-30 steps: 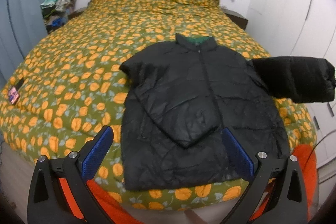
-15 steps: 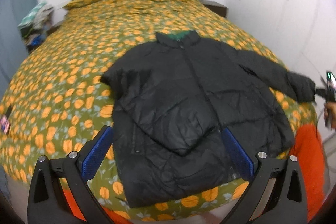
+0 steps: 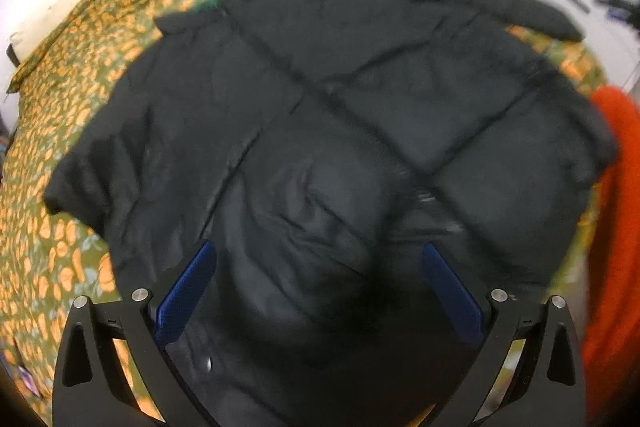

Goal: Fold large clothes

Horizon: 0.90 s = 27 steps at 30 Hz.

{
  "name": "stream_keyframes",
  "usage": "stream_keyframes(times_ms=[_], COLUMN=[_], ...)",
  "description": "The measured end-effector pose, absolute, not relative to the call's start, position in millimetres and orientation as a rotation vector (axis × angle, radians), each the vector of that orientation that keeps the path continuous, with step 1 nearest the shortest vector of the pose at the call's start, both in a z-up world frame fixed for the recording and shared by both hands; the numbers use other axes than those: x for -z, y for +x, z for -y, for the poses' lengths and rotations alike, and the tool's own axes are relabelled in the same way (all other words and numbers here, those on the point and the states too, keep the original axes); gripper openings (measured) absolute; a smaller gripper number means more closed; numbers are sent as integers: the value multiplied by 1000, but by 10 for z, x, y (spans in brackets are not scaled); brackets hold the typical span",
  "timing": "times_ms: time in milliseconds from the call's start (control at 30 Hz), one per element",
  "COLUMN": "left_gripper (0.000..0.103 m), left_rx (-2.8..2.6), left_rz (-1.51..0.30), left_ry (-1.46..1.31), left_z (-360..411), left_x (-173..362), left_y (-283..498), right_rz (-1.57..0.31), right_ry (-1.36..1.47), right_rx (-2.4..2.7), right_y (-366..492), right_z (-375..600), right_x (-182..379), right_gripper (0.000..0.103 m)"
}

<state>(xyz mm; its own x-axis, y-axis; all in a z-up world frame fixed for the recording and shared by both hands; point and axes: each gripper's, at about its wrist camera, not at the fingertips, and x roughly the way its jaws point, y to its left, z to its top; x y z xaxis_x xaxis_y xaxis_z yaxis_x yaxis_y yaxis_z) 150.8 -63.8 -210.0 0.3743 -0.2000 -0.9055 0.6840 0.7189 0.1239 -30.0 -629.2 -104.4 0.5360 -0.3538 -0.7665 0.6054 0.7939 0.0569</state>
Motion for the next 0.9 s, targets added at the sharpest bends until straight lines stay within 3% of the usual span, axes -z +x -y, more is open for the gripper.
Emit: stream_keyframes(times_ms=[33,167,200,333,500,600,767,900], left_gripper=[87,27,24,22,23,23,23,23], left_rx=[600,624,614,525,289,117,-146,-256], left_rz=[-1069,-1098,-1091,-985,-834,-788,-772,-867], left_ry=[528,405,370,204,-22,-120,-247,-308], left_z=[619,403,314,-207,-1391,-2173,-3253,-3719], left_x=[2184,2148,2054,1504,742,543,624,1068], left_y=[1588,1749,1770,1811,1886,1966,1922,1960], right_rz=[-815,-738,-719,-665,-651,-654,-678,-716], right_ry=[323,200,160,60,55,53,38,51], right_rx=[559,432,396,276,138,73,19,1], right_y=[-308,-298,-281,-195,-56,5,69,94], right_z=[6181,5517,5330,4735,4204,3940,3674,3638], right_x=[977,624,546,364,313,307,363,446], right_gripper=[78,78,78,78,78,78,78,78])
